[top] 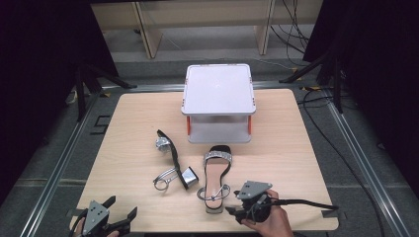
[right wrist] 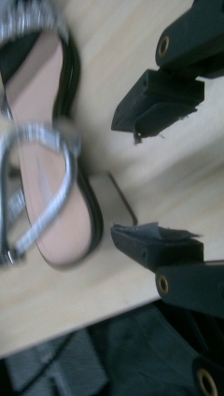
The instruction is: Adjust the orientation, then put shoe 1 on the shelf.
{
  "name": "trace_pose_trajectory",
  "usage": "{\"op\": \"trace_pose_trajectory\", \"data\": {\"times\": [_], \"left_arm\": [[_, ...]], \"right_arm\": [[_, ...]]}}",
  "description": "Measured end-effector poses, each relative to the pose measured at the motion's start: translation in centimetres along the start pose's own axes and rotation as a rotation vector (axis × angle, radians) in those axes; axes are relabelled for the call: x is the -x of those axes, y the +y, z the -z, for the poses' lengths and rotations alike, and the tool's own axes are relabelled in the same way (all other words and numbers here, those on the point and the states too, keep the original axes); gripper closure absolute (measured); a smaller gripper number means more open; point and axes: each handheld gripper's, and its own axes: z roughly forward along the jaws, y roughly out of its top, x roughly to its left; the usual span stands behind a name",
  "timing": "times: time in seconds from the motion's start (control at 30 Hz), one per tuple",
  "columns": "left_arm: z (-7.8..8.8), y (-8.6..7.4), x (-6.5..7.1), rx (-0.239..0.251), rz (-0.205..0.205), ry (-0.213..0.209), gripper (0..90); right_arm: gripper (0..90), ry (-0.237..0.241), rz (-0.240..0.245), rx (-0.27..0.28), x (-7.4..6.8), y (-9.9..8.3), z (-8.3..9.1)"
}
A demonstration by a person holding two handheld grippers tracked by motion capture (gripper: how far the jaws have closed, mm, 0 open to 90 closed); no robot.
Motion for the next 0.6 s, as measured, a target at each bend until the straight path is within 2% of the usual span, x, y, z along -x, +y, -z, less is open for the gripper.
{"op": "trace_pose_trajectory", "data": {"times": [0.03, 0.07, 0.17, 0.23, 0.3, 0.43, 0.47, 0.53, 0.57, 0.6], "left_arm": [[0.0, 0.0, 0.0, 0.000, 0.000, 0.000, 17.0], [0.1, 0.0, -0.1, -0.011, -0.009, -0.001, 17.0], [0.0, 0.0, 0.1, -0.006, -0.005, 0.000, 17.0], [0.1, -0.1, 0.0, -0.008, -0.005, 0.002, 17.0], [0.1, -0.1, 0.0, -0.005, -0.001, 0.004, 17.0], [0.2, -0.2, 0.1, 0.002, 0.013, 0.002, 17.0], [0.2, -0.2, 0.0, -0.002, -0.001, 0.009, 17.0], [0.2, -0.1, 0.0, -0.007, -0.004, 0.005, 17.0], [0.2, -0.1, 0.1, -0.007, -0.004, 0.002, 17.0], [0.2, -0.2, 0.1, -0.002, 0.004, -0.001, 17.0]], "right_arm": [[44.1, 0.000, 0.000, 0.000, 0.0, 0.0, 0.0], [45.7, -0.001, -0.043, 0.034, 1.1, -0.1, 0.2], [49.3, 0.021, -0.045, 0.064, 1.8, 0.1, 0.1], [52.3, 0.036, -0.016, 0.084, 1.8, 0.4, -0.2], [54.5, 0.018, 0.013, 0.076, 1.7, 0.9, -0.7], [56.9, 0.008, 0.016, 0.059, 2.3, 1.4, -1.6], [57.0, 0.005, 0.019, 0.057, 2.4, 1.5, -1.7], [58.3, 0.002, 0.013, 0.051, 2.4, 1.6, -1.9], [59.5, 0.001, 0.052, 0.057, 2.6, 1.8, -2.1], [60.6, 0.010, 0.038, 0.044, 2.5, 1.9, -2.3]]}}
